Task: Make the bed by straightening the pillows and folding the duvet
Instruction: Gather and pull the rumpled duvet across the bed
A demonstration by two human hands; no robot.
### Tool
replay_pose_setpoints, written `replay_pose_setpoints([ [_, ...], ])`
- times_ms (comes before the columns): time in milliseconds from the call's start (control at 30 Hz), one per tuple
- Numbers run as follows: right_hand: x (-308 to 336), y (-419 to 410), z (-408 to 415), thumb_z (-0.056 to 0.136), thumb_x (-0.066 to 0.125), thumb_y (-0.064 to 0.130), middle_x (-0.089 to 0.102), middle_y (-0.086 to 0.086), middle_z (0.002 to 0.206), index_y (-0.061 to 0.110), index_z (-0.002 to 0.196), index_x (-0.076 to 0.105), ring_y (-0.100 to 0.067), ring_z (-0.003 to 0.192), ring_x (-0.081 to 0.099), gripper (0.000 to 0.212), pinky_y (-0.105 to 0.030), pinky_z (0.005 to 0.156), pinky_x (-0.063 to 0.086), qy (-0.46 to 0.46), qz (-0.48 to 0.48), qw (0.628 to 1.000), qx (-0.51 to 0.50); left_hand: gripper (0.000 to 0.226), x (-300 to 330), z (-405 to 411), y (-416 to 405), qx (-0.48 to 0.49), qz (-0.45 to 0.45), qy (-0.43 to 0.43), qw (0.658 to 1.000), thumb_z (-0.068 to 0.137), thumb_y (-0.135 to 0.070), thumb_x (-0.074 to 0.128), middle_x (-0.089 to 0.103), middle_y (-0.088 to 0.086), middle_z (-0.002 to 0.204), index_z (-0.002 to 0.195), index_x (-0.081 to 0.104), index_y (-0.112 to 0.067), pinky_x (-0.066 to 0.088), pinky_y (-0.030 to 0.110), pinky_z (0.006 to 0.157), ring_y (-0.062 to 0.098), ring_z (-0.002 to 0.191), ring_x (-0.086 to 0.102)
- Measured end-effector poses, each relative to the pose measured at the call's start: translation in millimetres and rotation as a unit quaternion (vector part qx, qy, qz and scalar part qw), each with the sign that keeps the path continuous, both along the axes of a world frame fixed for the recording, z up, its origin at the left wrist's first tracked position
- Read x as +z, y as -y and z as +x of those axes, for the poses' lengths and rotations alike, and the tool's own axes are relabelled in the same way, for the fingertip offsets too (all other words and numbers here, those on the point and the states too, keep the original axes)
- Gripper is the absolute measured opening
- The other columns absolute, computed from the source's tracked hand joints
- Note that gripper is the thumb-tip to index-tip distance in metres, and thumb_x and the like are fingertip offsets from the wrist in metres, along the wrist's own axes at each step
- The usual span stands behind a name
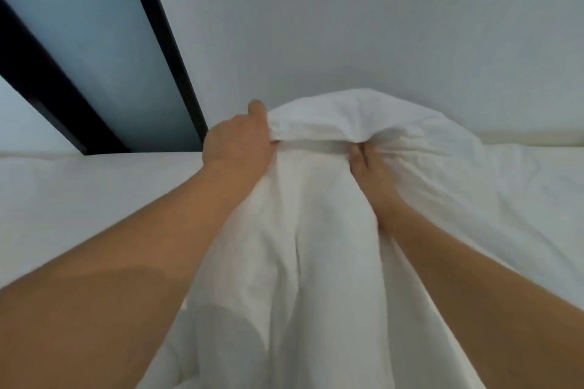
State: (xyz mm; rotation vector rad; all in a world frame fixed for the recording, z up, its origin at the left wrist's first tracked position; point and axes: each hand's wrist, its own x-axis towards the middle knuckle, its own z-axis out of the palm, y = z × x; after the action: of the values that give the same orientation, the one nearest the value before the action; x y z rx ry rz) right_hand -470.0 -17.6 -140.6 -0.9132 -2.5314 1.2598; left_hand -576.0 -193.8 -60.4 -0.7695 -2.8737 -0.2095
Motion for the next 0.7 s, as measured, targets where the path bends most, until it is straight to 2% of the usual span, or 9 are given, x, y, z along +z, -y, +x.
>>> replay_pose_setpoints([
  [67,-77,25,20,0.094,-0.001,0.061,0.025,-0.012,0.157,0.02,0.152,0.022,-0.03,0.143,0.026,0.074,-0.052,0.114,0.018,0.162,0.197,0.966,0.047,0.057,-48,-28,-13,-0.005,-0.083,0.032,0.996,0.095,-0.056,0.044,0.057,0.01,0.103,0.127,0.033,-0.01,0.036,0.036,0.061,0.034,0.089,0.061],
  [100,-106,36,27,0.093,0.001,0.063,0.021,-0.008,0.159,0.024,0.152,0.022,-0.029,0.145,0.022,0.074,-0.055,0.116,0.01,0.169,0.27,0.947,0.047,0.059,-87,-30,-16,-0.006,-0.101,0.073,0.992,0.095,-0.06,0.039,0.056,0.011,0.11,0.128,0.033,-0.011,0.036,0.036,0.063,0.035,0.093,0.061],
  [167,-141,46,26,0.091,0.022,0.058,0.021,-0.007,0.159,0.026,0.151,0.026,-0.028,0.145,0.021,0.068,-0.055,0.116,0.003,0.153,0.302,0.94,0.045,0.057,-157,-24,-8,0.019,-0.066,0.116,0.991,0.095,-0.064,0.027,0.055,0.012,0.108,0.121,0.038,-0.014,0.04,0.035,0.062,0.034,0.087,0.061],
  [267,-154,37,16,0.088,0.031,0.053,0.02,-0.008,0.159,0.027,0.151,0.023,-0.029,0.144,0.02,0.069,-0.055,0.115,-0.001,0.121,0.375,0.919,0.014,0.054,-198,-22,-3,0.047,0.012,0.058,0.997,0.096,-0.061,0.026,0.058,0.01,0.09,0.107,0.046,-0.012,0.032,0.03,0.048,0.031,0.065,0.06],
  [333,-154,35,11,0.087,0.033,0.053,0.021,-0.008,0.158,0.027,0.15,0.022,-0.028,0.144,0.019,0.07,-0.055,0.115,0.0,0.108,0.373,0.922,0.002,0.055,-200,-27,-4,0.054,0.04,0.04,0.997,0.094,-0.06,0.028,0.059,0.01,0.082,0.102,0.048,-0.01,0.028,0.028,0.046,0.034,0.059,0.06],
  [433,-150,43,15,0.086,0.033,0.053,0.019,-0.007,0.158,0.028,0.15,0.021,-0.028,0.144,0.018,0.07,-0.055,0.115,-0.001,0.135,0.365,0.921,0.012,0.061,-199,-27,-5,0.065,0.067,0.078,0.993,0.092,-0.064,0.024,0.059,0.013,0.081,0.098,0.049,-0.009,0.035,0.032,0.048,0.036,0.061,0.061],
  [500,-149,40,14,0.086,0.032,0.053,0.017,-0.006,0.159,0.029,0.151,0.02,-0.027,0.144,0.016,0.07,-0.055,0.115,-0.002,0.148,0.363,0.92,0.013,0.063,-197,-27,-4,0.053,0.086,0.1,0.99,0.092,-0.066,0.023,0.058,0.012,0.076,0.093,0.049,-0.009,0.033,0.03,0.046,0.035,0.056,0.058],
  [633,-146,42,13,0.084,0.034,0.053,0.017,-0.006,0.158,0.028,0.15,0.022,-0.026,0.144,0.011,0.071,-0.056,0.115,-0.001,0.149,0.362,0.92,0.009,0.083,-203,-28,-4,0.071,0.115,0.14,0.981,0.084,-0.078,0.0,0.059,0.008,0.084,0.098,0.048,-0.012,0.037,0.031,0.049,0.033,0.062,0.059],
  [700,-145,42,13,0.083,0.035,0.052,0.02,-0.007,0.157,0.027,0.148,0.026,-0.027,0.144,0.015,0.071,-0.055,0.115,-0.003,0.14,0.366,0.92,0.006,0.087,-207,-28,-4,0.083,0.127,0.138,0.979,0.08,-0.081,-0.003,0.06,0.007,0.086,0.098,0.048,-0.013,0.037,0.032,0.051,0.032,0.065,0.059],
])
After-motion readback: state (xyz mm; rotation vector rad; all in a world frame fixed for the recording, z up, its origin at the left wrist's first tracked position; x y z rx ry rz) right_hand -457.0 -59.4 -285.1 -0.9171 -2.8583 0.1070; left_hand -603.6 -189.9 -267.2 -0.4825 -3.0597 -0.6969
